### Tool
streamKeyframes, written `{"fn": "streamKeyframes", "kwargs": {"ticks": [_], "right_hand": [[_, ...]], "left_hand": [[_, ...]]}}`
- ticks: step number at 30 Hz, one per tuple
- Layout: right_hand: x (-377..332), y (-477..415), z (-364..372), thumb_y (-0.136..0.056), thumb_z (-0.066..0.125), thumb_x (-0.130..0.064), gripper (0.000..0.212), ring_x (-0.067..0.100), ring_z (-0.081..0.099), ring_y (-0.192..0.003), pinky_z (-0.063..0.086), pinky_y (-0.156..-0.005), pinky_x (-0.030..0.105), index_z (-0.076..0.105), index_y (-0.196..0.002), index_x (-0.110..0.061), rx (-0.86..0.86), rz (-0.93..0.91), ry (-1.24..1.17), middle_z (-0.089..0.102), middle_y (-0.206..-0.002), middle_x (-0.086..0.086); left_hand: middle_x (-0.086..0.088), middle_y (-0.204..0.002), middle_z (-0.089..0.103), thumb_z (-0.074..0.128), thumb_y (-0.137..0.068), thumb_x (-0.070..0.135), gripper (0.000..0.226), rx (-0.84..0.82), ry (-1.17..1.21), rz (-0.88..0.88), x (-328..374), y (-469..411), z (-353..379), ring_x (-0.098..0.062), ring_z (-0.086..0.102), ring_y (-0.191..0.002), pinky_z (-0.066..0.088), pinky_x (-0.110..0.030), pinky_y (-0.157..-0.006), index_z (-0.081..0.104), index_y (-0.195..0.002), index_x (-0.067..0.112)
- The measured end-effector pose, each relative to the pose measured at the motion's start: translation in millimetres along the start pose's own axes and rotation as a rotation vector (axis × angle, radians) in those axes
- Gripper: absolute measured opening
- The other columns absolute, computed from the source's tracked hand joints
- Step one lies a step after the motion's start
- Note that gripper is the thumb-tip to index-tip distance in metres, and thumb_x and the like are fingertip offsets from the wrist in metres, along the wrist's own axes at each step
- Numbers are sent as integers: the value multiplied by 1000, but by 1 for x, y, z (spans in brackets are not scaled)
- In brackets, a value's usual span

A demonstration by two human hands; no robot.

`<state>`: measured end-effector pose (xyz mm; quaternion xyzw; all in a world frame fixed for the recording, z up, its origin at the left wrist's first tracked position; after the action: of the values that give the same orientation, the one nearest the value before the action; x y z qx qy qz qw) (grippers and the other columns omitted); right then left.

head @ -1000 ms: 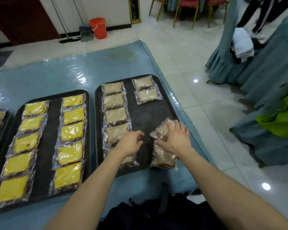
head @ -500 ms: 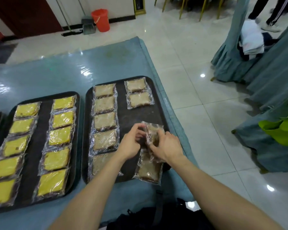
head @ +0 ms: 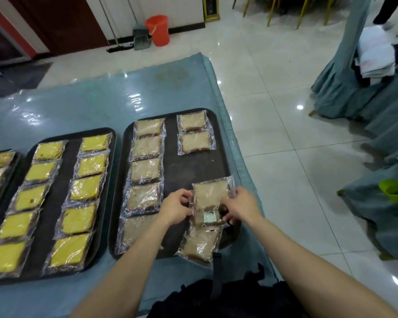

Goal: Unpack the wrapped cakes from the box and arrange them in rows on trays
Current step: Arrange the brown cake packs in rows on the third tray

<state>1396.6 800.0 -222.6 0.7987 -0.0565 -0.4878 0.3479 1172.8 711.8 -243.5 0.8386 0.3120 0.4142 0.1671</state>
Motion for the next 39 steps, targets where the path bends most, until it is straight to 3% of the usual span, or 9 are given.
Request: {"fn": "streamKeyframes", "kwargs": {"ticks": [3, 6, 9, 12, 15, 19, 22, 27, 39], "right_hand": [[-4, -3, 1, -100, 64, -44, 31, 21, 69, -68, 45, -57, 30, 57, -90, -15, 38, -206, 621, 71, -83, 2], [-3, -5, 6, -100, 59, -50, 40, 17, 67, -61, 46, -54, 30, 61, -84, -13, -39, -234, 779, 70, -69, 1], [0, -3, 3, -103, 60, -43, 35, 15, 67, -47, 50, -47, 29, 60, -87, -12, -30, -234, 738, 71, -63, 2], [2, -7, 0, -107, 55, -33, 25, 14, 68, -42, 56, -48, 32, 57, -95, -11, 48, -217, 586, 75, -65, 5], [-4, -10, 4, -109, 48, -29, 24, 23, 73, -57, 60, -55, 40, 58, -100, -10, 89, -297, 593, 75, -79, 9], [-7, -13, 7, -98, 69, -49, 39, 27, 68, -95, 56, -79, 39, 59, -110, -14, 63, -402, 769, 68, -104, 6], [-8, -18, 12, -96, 76, -43, 42, 28, 68, -106, 57, -90, 40, 59, -123, -14, 36, -427, 783, 68, -118, 7], [-20, -30, 21, -101, 72, -39, 52, 30, 69, -110, 58, -90, 43, 52, -141, -11, 82, -483, 861, 64, -130, 9], [-64, -79, 31, -101, 72, -38, 55, 35, 68, -112, 57, -90, 45, 50, -143, -10, 129, -443, 882, 61, -133, 12]], "left_hand": [[-13, -105, 75, 87, -80, -7, 52, -105, 10, -40, -1, 8, -7, -22, 73, -82, 61, -32, -66, 67, -122, 17], [-16, -100, 80, 87, -78, -8, 55, -279, -25, -76, -3, 19, -10, -22, 72, -80, 58, -32, -66, 64, -124, 13], [-12, -99, 79, 96, -76, 13, 60, -453, -170, -71, -3, 26, -11, -21, 69, -82, 54, -34, -70, 63, -125, 20], [1, -117, 64, 103, -63, 49, 88, -327, -285, 4, 5, 19, -18, -14, 64, -100, 53, -34, -84, 59, -136, 30], [3, -121, 62, 103, -56, 57, 117, -278, -152, 29, 7, 11, -14, -15, 66, -106, 55, -37, -96, 46, -155, 28], [2, -101, 74, 103, -69, 38, 105, -94, -86, 56, 2, -1, -15, -17, 73, -92, 60, -42, -93, 47, -157, 22], [4, -99, 73, 102, -73, 30, 91, -15, -84, 93, 2, -4, -16, -15, 74, -85, 62, -41, -89, 54, -150, 27], [9, -96, 68, 99, -77, 32, 84, 79, -214, 148, 7, -13, -23, -10, 68, -82, 59, -36, -80, 54, -148, 33], [8, -94, 65, 96, -80, 29, 81, 205, -240, 143, 21, -60, -46, -11, 65, -83, 58, -38, -81, 55, -150, 34]]}}
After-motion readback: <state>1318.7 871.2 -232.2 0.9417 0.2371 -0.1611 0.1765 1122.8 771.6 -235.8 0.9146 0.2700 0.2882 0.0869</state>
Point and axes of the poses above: each hand's wrist, its own y-axis away from the middle knuckle, its own z-axis out of the palm, x = y × z, the point moved 6 cm from there along -y, towards the middle knuckle
